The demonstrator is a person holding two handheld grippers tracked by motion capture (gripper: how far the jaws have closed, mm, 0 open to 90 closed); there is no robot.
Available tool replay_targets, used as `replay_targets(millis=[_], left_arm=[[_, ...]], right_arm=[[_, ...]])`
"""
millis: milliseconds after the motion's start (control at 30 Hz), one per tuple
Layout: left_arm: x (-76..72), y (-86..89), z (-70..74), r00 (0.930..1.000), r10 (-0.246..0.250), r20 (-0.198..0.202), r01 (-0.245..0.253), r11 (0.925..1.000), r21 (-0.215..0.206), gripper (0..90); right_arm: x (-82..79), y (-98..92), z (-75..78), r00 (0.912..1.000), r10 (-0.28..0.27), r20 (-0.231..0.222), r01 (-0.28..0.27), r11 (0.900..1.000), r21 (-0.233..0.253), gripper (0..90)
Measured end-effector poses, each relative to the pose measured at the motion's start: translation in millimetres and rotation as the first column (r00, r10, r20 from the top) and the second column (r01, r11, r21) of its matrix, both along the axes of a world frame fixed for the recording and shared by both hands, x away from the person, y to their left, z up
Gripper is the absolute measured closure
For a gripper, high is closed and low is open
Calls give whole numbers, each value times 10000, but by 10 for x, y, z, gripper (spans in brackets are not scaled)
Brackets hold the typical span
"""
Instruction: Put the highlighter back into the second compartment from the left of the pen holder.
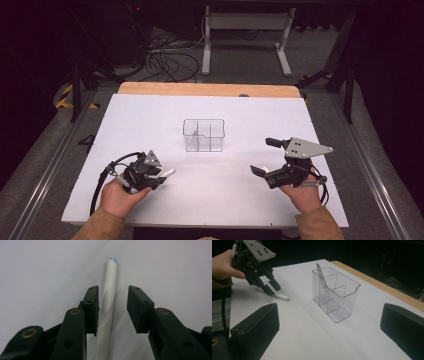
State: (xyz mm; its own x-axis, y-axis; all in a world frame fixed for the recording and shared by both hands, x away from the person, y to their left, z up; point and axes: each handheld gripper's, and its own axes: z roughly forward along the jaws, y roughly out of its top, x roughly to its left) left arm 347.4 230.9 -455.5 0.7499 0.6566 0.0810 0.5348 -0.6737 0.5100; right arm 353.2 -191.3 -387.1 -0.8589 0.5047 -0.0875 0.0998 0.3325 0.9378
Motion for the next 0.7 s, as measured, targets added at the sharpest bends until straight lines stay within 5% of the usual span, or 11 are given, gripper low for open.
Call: replay_targets(millis=[300,533,700], left_arm=[[14,-33,-43,9998,-150,-106,156,9980,607,767],[20,-58,-67,9992,-389,-39,391,9932,1100,767],[31,-51,-72,9990,-439,-123,449,9932,1078,775]], right_arm=[[1,2,-4,10000,-20,-15,20,10000,-30,22],[1,6,-6,10000,2,-29,-2,10000,-47,22],[1,4,-6,10000,-1,-18,1,10000,-54,22]])
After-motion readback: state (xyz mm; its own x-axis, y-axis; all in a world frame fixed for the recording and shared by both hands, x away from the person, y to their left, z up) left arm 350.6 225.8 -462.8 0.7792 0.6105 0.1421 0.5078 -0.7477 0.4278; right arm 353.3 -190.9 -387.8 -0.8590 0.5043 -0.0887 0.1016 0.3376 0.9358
